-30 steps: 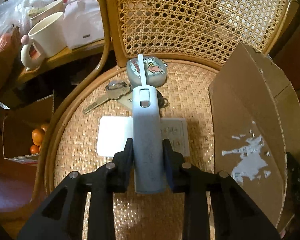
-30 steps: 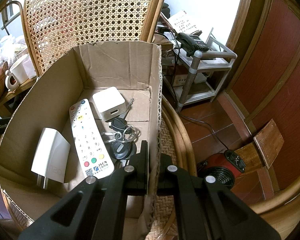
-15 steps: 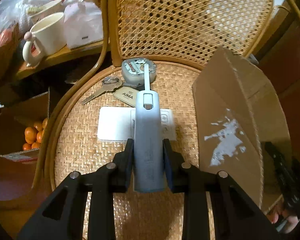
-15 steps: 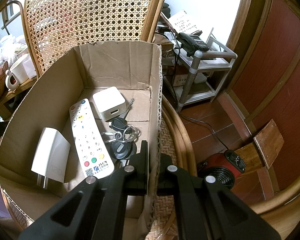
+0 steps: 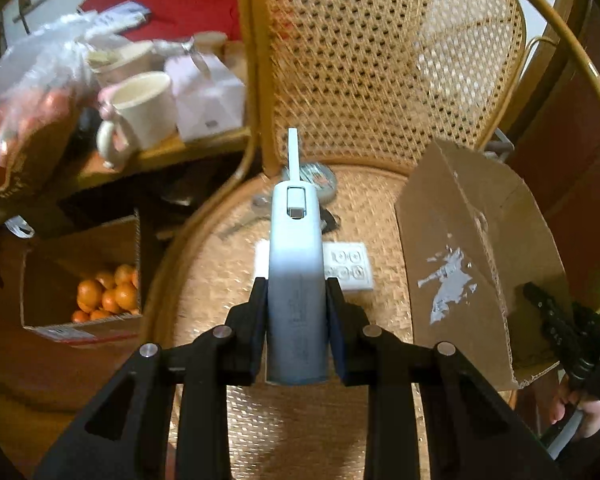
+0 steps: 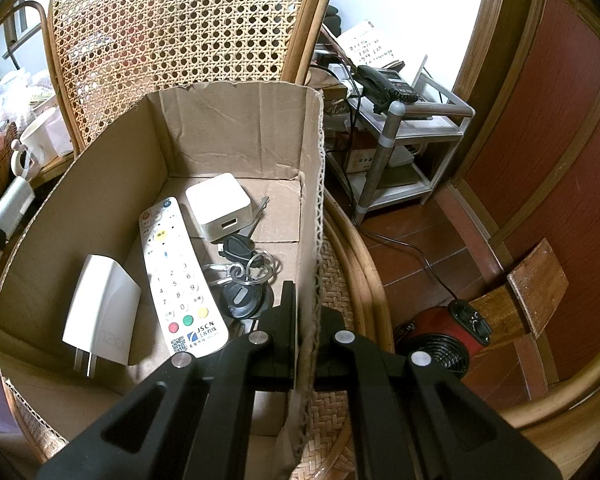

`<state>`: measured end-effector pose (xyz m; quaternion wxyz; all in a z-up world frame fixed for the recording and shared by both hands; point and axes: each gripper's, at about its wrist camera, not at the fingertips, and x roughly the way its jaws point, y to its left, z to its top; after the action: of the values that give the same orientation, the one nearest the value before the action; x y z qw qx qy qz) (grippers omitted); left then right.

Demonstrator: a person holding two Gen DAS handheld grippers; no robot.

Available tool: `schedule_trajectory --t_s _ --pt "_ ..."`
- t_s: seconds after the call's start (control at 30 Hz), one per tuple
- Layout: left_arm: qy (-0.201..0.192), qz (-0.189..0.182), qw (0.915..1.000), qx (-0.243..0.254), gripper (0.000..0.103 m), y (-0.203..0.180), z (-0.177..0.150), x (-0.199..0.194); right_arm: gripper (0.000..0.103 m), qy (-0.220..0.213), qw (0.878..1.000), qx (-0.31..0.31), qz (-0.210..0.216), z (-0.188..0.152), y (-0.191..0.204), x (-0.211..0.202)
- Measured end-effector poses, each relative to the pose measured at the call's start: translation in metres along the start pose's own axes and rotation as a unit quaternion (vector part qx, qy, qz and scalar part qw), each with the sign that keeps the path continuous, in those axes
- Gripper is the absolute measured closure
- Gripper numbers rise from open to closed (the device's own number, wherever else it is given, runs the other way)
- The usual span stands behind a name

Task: Organize rigid objects
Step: 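Carry the power bank into the cardboard box and lower it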

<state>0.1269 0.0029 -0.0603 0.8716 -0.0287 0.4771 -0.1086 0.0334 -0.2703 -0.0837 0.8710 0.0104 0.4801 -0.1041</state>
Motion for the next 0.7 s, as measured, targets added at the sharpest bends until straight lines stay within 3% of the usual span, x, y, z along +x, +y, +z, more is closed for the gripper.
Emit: schedule_trajectory --t_s 0.23,0.7 --pt "-0.042 0.002 0.9991 0.005 0.077 -0.005 0.005 -0.022 0.097 0.000 1.000 0.000 0.000 0.000 0.000 0.000" --pt "-0.081 -0.071 0.9930 0.048 0.077 -0.083 0.003 -0.049 0.097 0.000 1.000 0.000 0.001 0.000 0.000 0.000"
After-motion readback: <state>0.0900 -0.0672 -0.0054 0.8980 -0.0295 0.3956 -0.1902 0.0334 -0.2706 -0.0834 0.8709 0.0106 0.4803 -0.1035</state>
